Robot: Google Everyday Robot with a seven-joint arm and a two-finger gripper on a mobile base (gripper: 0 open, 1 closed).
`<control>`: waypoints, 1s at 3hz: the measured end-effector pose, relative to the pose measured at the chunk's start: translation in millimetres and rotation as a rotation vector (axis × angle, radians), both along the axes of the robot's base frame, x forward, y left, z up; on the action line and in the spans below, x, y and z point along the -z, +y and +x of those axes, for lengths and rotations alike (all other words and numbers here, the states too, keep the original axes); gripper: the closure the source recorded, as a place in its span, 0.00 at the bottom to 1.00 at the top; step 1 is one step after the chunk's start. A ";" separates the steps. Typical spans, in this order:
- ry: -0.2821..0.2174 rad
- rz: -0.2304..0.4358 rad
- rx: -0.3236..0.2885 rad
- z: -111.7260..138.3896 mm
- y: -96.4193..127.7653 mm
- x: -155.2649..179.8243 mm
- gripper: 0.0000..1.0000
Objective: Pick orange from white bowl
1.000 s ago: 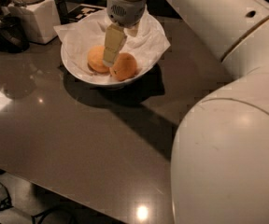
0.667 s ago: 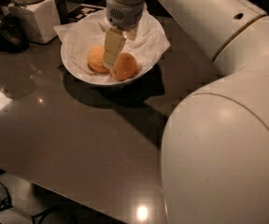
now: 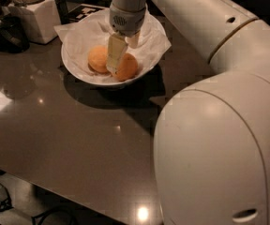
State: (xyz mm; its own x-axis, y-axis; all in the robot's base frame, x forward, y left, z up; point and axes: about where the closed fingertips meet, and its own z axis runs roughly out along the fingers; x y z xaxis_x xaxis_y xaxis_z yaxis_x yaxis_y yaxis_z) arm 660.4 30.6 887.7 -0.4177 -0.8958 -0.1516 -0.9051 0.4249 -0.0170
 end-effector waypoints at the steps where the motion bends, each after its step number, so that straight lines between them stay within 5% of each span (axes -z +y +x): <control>1: 0.029 0.005 0.000 0.1 0.5 11.7 0.21; 3: 0.092 0.017 -0.003 -3.2 0.7 35.3 0.23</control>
Offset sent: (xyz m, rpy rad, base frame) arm -0.0252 -0.0141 -0.0334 -0.0346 0.1745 0.0080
